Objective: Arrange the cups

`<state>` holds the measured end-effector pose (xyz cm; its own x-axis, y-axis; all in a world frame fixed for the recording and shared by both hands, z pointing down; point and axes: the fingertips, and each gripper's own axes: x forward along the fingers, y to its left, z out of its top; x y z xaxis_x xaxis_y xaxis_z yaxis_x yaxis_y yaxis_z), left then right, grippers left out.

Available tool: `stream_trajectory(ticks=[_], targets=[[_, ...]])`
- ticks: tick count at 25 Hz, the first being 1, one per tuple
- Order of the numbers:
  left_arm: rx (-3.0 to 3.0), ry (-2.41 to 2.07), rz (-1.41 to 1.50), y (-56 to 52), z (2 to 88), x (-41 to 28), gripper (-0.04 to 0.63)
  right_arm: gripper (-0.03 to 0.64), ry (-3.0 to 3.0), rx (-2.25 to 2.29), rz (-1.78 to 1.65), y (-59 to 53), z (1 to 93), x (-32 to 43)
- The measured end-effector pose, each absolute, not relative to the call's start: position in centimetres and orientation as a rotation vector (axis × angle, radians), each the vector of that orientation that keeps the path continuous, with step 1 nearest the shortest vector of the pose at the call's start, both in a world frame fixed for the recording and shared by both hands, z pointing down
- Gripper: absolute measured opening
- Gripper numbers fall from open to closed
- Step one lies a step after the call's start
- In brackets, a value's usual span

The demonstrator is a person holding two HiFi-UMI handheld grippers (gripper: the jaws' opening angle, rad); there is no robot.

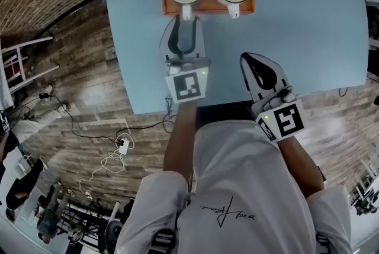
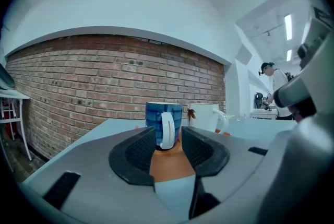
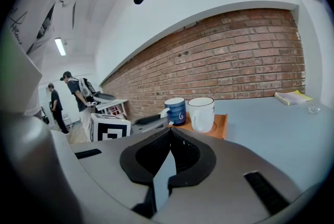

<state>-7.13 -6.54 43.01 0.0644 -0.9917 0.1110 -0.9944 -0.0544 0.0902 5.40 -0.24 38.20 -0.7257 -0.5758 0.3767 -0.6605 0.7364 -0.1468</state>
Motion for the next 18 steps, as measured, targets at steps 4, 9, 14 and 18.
stream_trajectory(ticks=[4, 9, 14, 18], targets=[[2.201, -2.025, 0.049, -5.7, 42.6, -7.1, 0.138, 0.021, -2.642, 0.99, 0.396, -0.4, 37.7, 4.9], [2.175, -2.013, 0.044, -4.6, 41.8, -7.8, 0.137, 0.021, -2.645, 1.037, 0.407, -0.6, 37.2, 4.8], [2.183, -1.978, 0.047, -3.7, 41.1, -8.0, 0.113, 0.021, -2.651, 1.074, 0.411, -1.0, 36.8, 4.4], [2.201, -1.945, 0.026, -3.1, 40.2, -7.5, 0.061, 0.021, -2.67, 1.102, 0.421, -1.5, 36.0, 4.2]])
